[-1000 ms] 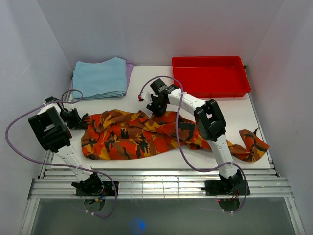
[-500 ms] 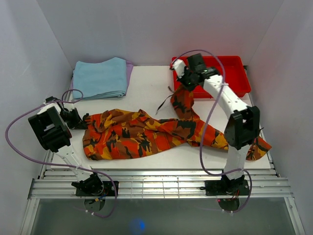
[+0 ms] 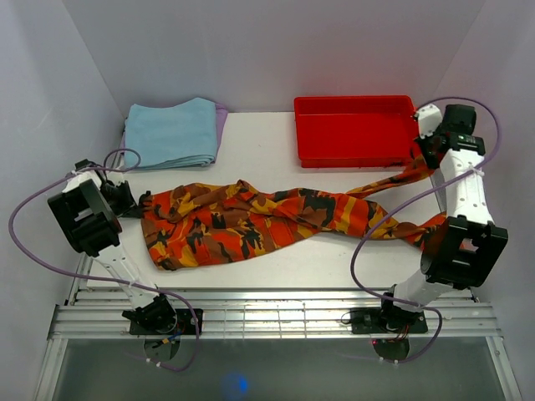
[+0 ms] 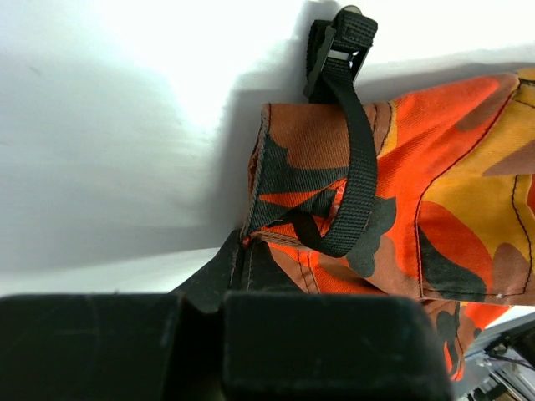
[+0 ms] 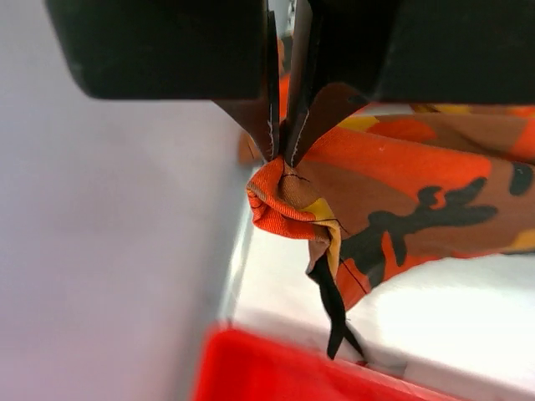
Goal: Fold and stack the trousers
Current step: Flatten the trousers out
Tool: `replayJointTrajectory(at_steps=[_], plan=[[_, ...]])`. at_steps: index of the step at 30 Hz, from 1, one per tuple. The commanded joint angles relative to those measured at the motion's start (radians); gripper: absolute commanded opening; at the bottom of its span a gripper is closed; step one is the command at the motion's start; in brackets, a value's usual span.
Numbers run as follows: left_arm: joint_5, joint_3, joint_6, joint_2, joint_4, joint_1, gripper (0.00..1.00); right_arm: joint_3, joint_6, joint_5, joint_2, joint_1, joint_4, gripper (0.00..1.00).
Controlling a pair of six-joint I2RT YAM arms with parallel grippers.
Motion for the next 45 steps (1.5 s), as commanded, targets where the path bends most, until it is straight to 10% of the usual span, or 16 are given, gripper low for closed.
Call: replayJointTrajectory(at_steps=[1, 14, 25, 36, 45], plan=[[-0.072, 0.092, 0.054, 0.014, 0.016, 0.030, 0.00, -0.039, -0.093, 0.045, -0.025, -0.100, 0.044, 0.08], [-0.150, 0.235, 0.138, 0.063, -0.039, 0.108, 0.00, -0.354, -0.269, 0.150, -0.025, -0.212, 0.170, 0.08], [0.047, 0.272, 0.222, 0.029, -0.026, 0.134, 0.00, -0.242, -0.240, 0.136, 0.000, -0.244, 0.219, 0.08], [0.279, 0.018, 0.652, -0.222, 0.068, 0.134, 0.00, -0.308, -0.203, -0.114, -0.138, -0.264, 0.306, 0.08], [0.345, -0.090, 0.523, -0.383, 0.350, 0.256, 0.00, -0.334, -0.144, -0.175, -0.235, -0.396, 0.431, 0.08]])
